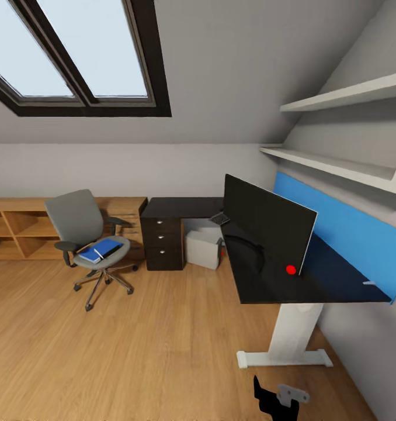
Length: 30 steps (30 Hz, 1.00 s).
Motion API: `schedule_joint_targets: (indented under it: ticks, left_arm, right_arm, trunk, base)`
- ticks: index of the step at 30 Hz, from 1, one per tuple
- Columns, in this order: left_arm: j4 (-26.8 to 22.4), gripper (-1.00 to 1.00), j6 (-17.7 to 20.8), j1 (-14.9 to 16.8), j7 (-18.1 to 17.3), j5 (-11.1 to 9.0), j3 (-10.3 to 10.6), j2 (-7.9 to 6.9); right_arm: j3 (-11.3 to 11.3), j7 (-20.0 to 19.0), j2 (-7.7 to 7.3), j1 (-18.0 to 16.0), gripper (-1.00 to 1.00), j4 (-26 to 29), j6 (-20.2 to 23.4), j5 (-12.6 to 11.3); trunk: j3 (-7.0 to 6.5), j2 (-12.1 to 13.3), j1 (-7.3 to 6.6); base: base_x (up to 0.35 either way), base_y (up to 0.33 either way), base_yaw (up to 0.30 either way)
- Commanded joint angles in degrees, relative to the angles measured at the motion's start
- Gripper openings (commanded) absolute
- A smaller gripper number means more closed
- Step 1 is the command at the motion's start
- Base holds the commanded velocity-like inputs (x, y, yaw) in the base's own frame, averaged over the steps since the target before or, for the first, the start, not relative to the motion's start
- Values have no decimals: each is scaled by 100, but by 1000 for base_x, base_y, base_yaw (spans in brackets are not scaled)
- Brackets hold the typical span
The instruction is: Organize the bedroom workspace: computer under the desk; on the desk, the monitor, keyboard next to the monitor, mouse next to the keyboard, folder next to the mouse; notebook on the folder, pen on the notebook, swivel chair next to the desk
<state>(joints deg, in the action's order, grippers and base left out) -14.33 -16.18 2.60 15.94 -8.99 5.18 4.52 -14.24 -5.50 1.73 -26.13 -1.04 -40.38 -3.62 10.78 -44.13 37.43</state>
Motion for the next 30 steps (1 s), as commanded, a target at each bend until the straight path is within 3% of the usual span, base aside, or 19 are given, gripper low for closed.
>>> schedule_joint_targets:
  ticks: [1, 3, 4, 5, 7, 8, 11, 13, 16, 17, 22, 28, 30]
  left_arm:
    - [-54, 100, -10, 4, 30, -60, 51, -3]
    - [-860, 100, 140, 4, 5, -65, 53, 6]
    - [-1246, 100, 420, 4, 2, -68, 53, 9]
    - [-2270, 100, 1435, 4, -5, -74, 52, 12]
    - [-3209, 100, 2349, 4, -11, -82, 47, 23]
    - [-4469, 100, 3192, 8, 0, -174, 58, 118]
    - [-5049, 100, 3409, 11, 7, -205, 60, 176]
    - [-5670, 100, 3866, 12, 15, -244, 53, 197]
    - [-5922, 100, 4082, 12, 18, -305, 7, 193]
    - [-6002, 100, 4154, 13, 11, -374, -128, 191]
    - [-6105, 100, 4216, 13, -19, -474, -453, 190]
    - [-6190, 100, 4217, 13, -6, -477, -524, 181]
    - [-6078, 100, 4211, 13, 2, -468, -531, 181]
  right_arm:
    - [-31, -57, -14, -6, 100, -11, -28, -40]
    - [-33, -66, -94, -6, 100, 44, -33, -48]
    - [-37, -72, -152, -6, 100, 195, -22, -59]
    - [-56, -73, -237, -6, 100, 808, 82, -87]
    - [-75, -53, -270, -6, 100, 1515, 447, -102]
    - [-116, -46, -394, -6, 100, 3037, 2034, -105]
    - [-181, -51, -519, -6, 100, 3865, 3232, -110]
    - [-371, -58, -594, -3, 100, 4775, 4614, -110]
    - [-570, -68, -607, 5, 100, 5335, 5254, -112]
    - [-652, -74, -610, 20, 100, 5615, 5543, -112]
    - [-802, -70, -580, 35, 100, 6202, 6073, -115]
    - [-920, -53, -380, 87, 100, 6894, 6634, -113]
    - [-954, -82, -335, 512, 100, 7087, 6718, -105]
  trunk:
    - [-10, 35, -22]
    - [-46, 116, -66]
    - [-64, 156, -88]
    - [-82, 196, -110]
    - [-118, 276, -154]
    - [-136, 316, -176]
    - [-190, 437, -242]
    - [-226, 517, -286]
    - [-279, 637, -352]
    - [-297, 677, -374]
    - [-369, 838, -462]
    - [-369, 838, -462]
    - [-369, 838, -462]
  base:
    - [-25, -25, -1]
    - [-9, -8, 0]
    - [-4, -4, 0]
    - [-1, -1, 0]
    - [0, 0, 0]
    - [0, 0, 0]
    - [0, 0, 0]
    - [0, 0, 0]
    - [0, 0, 0]
    - [0, 0, 0]
    - [0, 0, 0]
    - [0, 0, 0]
    - [0, -12, 0]
